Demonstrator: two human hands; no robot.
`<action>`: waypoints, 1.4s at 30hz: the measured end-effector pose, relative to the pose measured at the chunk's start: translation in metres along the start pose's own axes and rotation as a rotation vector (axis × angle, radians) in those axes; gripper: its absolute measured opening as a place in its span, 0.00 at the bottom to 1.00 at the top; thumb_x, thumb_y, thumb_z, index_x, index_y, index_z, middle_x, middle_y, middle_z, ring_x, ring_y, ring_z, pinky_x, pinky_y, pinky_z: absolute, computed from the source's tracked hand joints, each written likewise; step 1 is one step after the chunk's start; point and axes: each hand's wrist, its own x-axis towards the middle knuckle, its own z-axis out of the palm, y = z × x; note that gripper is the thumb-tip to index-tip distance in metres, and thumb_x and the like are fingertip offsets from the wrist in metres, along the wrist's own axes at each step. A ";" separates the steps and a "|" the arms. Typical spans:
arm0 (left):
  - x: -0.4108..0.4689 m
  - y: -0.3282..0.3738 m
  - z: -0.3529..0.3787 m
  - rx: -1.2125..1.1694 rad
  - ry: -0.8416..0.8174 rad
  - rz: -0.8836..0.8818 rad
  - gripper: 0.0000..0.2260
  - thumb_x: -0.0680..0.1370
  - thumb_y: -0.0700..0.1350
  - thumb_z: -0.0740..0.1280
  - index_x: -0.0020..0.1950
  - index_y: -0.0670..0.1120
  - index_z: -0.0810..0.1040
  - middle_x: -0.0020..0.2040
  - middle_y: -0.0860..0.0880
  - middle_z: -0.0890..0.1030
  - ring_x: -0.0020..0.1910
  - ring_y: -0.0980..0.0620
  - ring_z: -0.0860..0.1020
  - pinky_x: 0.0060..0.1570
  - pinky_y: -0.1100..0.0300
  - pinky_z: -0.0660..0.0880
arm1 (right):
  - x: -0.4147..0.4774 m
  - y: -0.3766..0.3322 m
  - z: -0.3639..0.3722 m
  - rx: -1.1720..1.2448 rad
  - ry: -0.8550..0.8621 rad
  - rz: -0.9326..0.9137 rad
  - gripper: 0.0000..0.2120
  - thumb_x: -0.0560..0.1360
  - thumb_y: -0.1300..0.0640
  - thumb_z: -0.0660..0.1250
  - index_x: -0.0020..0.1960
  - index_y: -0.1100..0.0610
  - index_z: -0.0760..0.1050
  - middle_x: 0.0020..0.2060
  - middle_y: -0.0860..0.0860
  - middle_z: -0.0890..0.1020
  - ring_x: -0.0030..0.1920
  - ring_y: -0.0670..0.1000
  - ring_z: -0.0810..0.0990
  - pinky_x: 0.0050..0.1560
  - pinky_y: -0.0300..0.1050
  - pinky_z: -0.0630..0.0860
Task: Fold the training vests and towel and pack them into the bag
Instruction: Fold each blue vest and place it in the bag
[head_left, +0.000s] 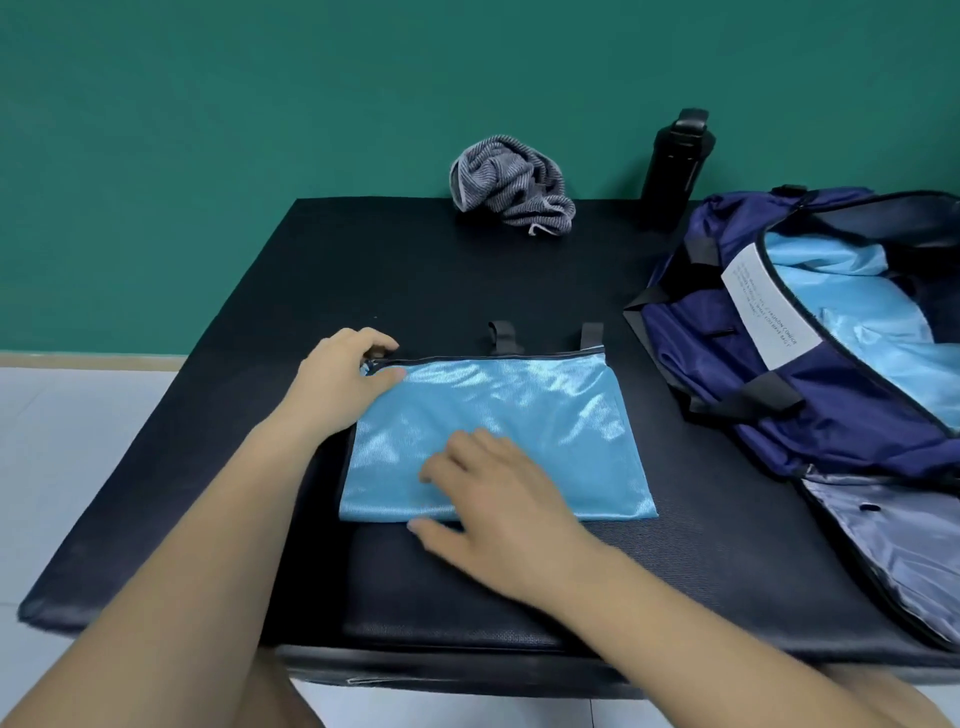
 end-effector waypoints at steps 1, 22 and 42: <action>0.000 -0.003 -0.002 -0.015 0.005 -0.027 0.15 0.77 0.59 0.76 0.61 0.60 0.81 0.54 0.57 0.77 0.53 0.56 0.77 0.55 0.58 0.74 | 0.001 -0.007 0.006 -0.018 -0.019 -0.037 0.18 0.78 0.40 0.68 0.57 0.54 0.76 0.50 0.51 0.75 0.52 0.56 0.73 0.55 0.54 0.74; 0.001 0.022 -0.005 0.068 -0.031 -0.313 0.15 0.77 0.55 0.76 0.51 0.47 0.75 0.44 0.51 0.78 0.43 0.49 0.75 0.34 0.57 0.66 | 0.020 -0.044 0.051 -0.227 0.101 -0.036 0.21 0.65 0.56 0.80 0.47 0.53 0.69 0.40 0.50 0.73 0.38 0.52 0.73 0.39 0.46 0.69; -0.005 0.024 -0.008 -0.209 -0.007 -0.402 0.09 0.74 0.46 0.75 0.44 0.46 0.75 0.38 0.50 0.74 0.35 0.50 0.68 0.32 0.57 0.62 | 0.024 -0.048 0.054 -0.283 0.040 0.013 0.22 0.59 0.56 0.81 0.45 0.54 0.72 0.38 0.51 0.74 0.38 0.52 0.73 0.39 0.46 0.69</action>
